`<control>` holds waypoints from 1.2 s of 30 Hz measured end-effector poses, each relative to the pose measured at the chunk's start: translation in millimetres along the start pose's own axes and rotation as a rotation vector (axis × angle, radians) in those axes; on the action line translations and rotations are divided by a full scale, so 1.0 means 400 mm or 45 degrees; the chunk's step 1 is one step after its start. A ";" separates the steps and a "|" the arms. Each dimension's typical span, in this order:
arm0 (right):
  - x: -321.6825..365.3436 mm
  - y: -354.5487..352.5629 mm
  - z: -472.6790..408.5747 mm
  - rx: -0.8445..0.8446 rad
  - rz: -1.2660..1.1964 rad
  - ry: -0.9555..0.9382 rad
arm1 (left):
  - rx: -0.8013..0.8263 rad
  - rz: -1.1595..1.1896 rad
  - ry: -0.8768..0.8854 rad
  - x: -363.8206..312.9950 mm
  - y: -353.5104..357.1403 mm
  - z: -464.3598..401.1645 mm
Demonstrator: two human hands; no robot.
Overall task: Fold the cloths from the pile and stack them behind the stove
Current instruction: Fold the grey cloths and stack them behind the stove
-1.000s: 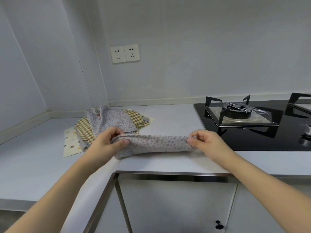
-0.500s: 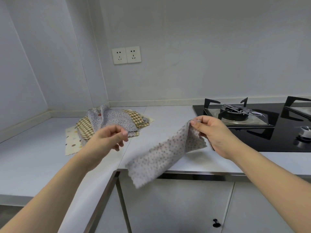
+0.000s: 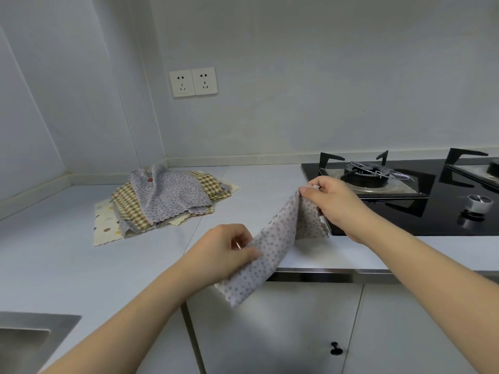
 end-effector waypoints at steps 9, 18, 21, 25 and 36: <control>0.047 -0.028 -0.031 -0.251 -0.241 -0.118 | -0.193 0.488 0.002 -0.039 -0.112 -0.002; 0.000 0.078 -0.161 -0.110 0.515 -0.223 | -0.246 -0.159 -0.155 0.095 -0.068 -0.110; -0.092 0.144 -0.215 0.071 0.835 -0.169 | -0.186 -0.499 -0.152 0.171 -0.015 -0.129; -0.153 0.203 -0.279 0.173 1.144 -0.157 | -0.205 -0.611 -0.137 0.233 0.001 -0.147; -0.166 0.323 -0.098 0.447 1.314 0.149 | -0.180 -0.516 -0.190 0.262 0.002 -0.159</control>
Point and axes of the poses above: each hand's wrist, its own z-axis away from the middle knuckle, its own y-axis out of the palm, x = y × z, the point moved 2 cm from there along -z, towards the middle knuckle, and after that the axes turned 12 degrees about -z, right-handed, at the moved point
